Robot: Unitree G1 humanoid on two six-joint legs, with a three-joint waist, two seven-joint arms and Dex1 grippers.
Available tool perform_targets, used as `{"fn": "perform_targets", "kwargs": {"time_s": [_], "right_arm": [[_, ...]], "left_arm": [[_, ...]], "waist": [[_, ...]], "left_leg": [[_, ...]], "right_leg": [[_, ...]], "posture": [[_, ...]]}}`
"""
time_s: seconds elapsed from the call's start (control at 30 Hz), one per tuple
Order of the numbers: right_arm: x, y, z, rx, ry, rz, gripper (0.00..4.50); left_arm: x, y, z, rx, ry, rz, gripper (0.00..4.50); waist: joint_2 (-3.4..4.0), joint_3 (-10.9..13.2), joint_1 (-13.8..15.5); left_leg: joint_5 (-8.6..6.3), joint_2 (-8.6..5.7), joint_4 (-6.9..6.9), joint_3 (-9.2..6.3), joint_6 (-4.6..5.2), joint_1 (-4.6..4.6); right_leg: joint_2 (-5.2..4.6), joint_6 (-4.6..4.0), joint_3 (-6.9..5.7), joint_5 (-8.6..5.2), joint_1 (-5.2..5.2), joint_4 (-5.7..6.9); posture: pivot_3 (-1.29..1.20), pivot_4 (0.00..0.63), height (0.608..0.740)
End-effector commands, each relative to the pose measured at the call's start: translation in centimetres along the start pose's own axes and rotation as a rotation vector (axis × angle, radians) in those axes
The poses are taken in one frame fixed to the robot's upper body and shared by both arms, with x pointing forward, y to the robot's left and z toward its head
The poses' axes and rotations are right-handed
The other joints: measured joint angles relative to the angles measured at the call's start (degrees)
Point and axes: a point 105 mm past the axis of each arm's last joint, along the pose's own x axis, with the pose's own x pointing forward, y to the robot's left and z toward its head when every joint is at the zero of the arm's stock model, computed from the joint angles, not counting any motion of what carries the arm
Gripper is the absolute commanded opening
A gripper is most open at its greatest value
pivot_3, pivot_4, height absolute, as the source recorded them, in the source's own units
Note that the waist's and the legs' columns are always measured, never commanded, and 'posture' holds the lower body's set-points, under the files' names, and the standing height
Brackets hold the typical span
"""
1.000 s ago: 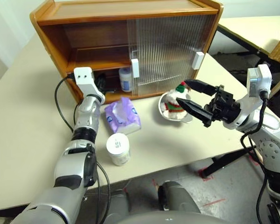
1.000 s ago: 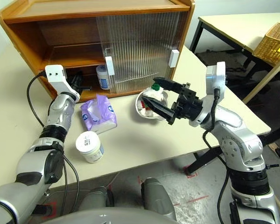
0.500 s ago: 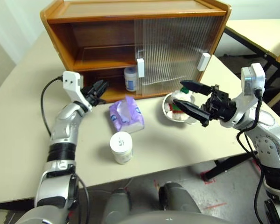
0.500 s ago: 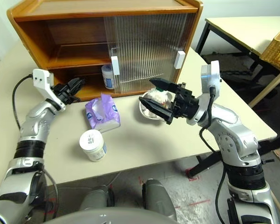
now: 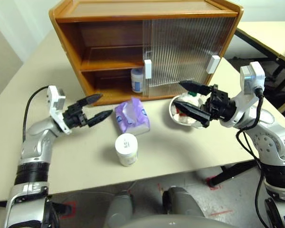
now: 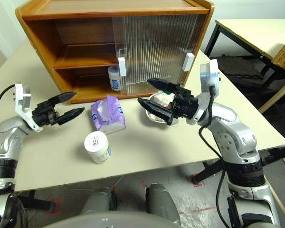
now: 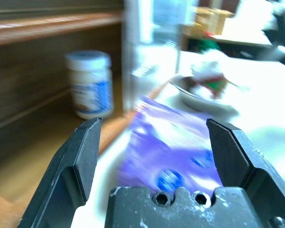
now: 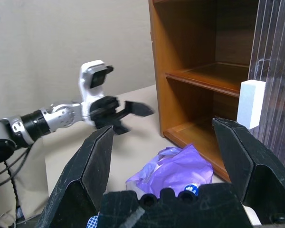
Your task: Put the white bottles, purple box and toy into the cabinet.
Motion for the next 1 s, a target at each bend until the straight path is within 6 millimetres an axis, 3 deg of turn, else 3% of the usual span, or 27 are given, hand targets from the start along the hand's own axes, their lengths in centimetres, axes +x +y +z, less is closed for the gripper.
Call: {"fn": "perform_targets", "kwargs": {"time_s": [0.03,0.3,0.57,0.8,1.0], "right_arm": [[0.2,-0.2,0.1,-0.02,-0.004,0.006,4.5],[0.4,-0.4,0.4,-0.029,-0.006,0.014,4.5],[0.3,-0.2,0.6,-0.035,0.0,0.009,4.5],[0.0,-0.3,1.0,-0.046,0.006,-0.005,4.5],[0.0,-0.3,1.1,-0.05,0.009,-0.012,4.5]], "left_arm": [[-0.7,-1.8,0.8,0.019,-0.025,-0.144,4.47],[-1.6,-4.5,-0.9,0.055,0.091,-0.338,4.47],[-2.1,-6.8,-5.0,0.092,0.25,-0.484,4.47],[-0.6,-7.6,-6.3,0.098,0.218,-0.534,4.47],[0.4,-7.9,-6.2,0.094,0.188,-0.553,4.47]], "waist": [[0.01,0.0,0.1],[0.1,0.1,0.2],[0.28,0.2,0.1],[0.29,0.2,0.1],[0.29,0.2,-0.2]], "left_leg": [[0.0,0.0,0.0,-0.02,0.0,0.0],[0.0,0.0,0.0,-0.03,0.0,0.0],[0.0,0.02,-0.07,-0.02,0.0,0.0],[0.0,0.01,-0.06,-0.01,0.01,-0.02],[0.02,0.02,-0.06,0.01,0.04,-0.02]], "right_leg": [[-0.01,0.0,0.0,0.0,0.0,0.0],[-0.06,0.0,-0.01,-0.02,0.0,0.0],[-0.09,-0.03,-0.01,-0.07,-0.06,0.0],[-0.11,-0.01,-0.03,-0.07,-0.08,0.0],[-0.06,0.01,-0.01,-0.07,-0.07,0.0]], "posture": [[0.05,0.0,0.74],[0.05,0.0,0.74],[0.02,0.0,0.74],[0.0,0.0,0.74],[-0.01,0.0,0.74]]}}
